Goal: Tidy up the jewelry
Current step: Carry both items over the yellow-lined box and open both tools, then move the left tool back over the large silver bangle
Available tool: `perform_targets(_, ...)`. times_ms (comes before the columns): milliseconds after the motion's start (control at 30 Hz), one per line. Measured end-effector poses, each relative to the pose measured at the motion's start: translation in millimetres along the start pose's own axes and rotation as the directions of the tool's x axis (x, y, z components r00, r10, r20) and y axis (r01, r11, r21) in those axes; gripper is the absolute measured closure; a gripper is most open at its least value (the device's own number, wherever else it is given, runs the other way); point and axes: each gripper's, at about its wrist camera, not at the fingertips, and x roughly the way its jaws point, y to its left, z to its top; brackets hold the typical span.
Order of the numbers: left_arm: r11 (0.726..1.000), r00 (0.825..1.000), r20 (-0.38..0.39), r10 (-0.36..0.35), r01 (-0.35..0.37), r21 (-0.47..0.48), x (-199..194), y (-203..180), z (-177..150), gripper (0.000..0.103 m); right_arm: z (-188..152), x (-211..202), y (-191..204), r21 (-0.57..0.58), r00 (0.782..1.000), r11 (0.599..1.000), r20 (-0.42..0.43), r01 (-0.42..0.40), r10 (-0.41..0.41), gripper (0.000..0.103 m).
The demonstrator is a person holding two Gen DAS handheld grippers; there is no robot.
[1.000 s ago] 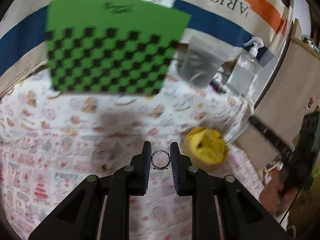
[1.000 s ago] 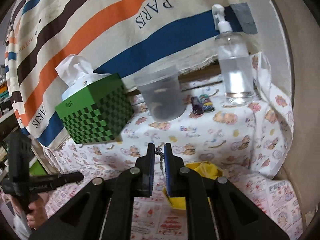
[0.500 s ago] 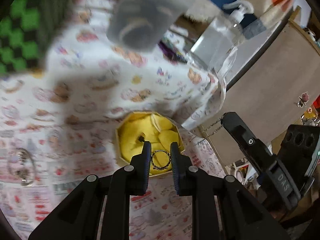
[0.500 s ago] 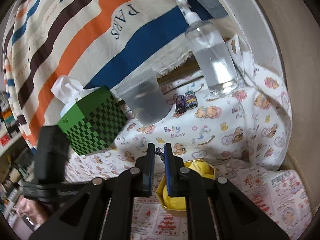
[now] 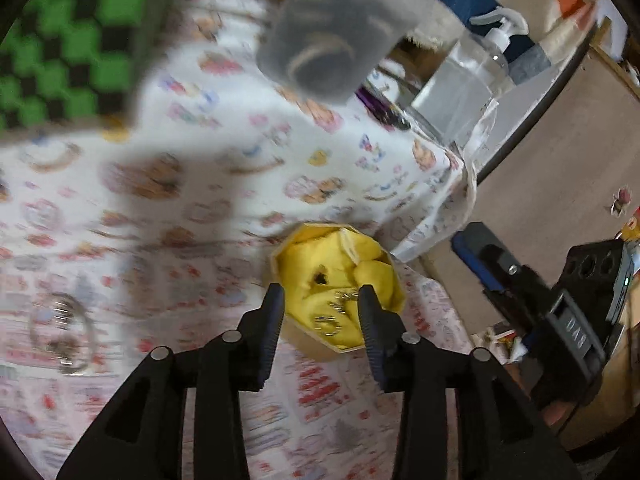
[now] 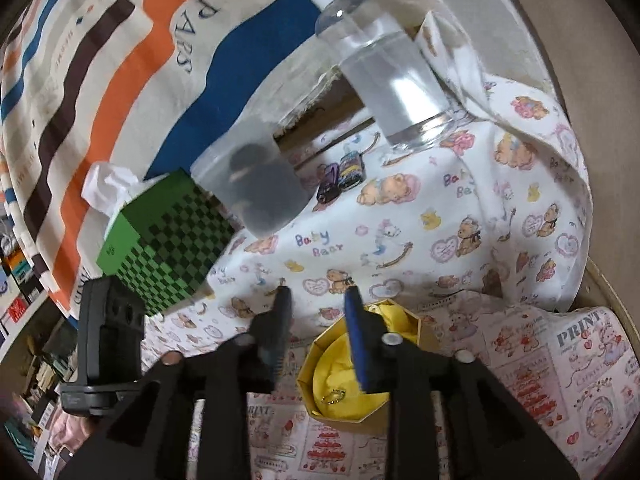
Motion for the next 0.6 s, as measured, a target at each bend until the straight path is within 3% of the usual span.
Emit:
perform_targets(67, 0.997, 0.997, 0.051, 0.058, -0.060, 0.041, -16, 0, -4, 0.059, 1, -4, 0, 0.003, 1.000, 1.000, 0.013, 0.002, -0.002, 0.055)
perform_targets(133, 0.991, 0.987, 0.118, 0.113, -0.121, 0.063, -35, 2, -7, 0.058, 2, -8, 3, -0.004, 1.000, 1.000, 0.030, 0.010, -0.010, 0.045)
perform_targets(233, 0.982, 0.964, 0.206, 0.169, -0.182, 0.049, -58, 7, -11, 0.045, 1, -11, 15, -0.056, 0.996, 0.996, 0.059, 0.070, -0.067, 0.032)
perform_targets(333, 0.971, 0.942, 0.260, 0.213, -0.234, 0.051, -74, 10, -9, 0.033, 0, -13, 24, -0.096, 0.993, 0.990, 0.078, 0.101, -0.093, 0.025)
perform_targets(433, 0.967, 0.932, 0.291, 0.218, -0.247, 0.068, -88, 17, -11, 0.017, -4, -12, 32, -0.140, 0.988, 0.981, 0.097, 0.137, -0.124, 0.020)
perform_targets(533, 0.955, 0.906, 0.328, 0.266, -0.295, 0.041, -99, 29, -17, 0.016, -8, -7, 37, -0.178, 0.983, 0.969, 0.095, 0.173, -0.158, 0.016)
perform_targets(600, 0.953, 0.899, 0.351, 0.263, -0.299, 0.050, -106, 35, -23, 0.015, -11, -4, 39, -0.190, 0.981, 0.964, 0.095, 0.184, -0.168, 0.013)
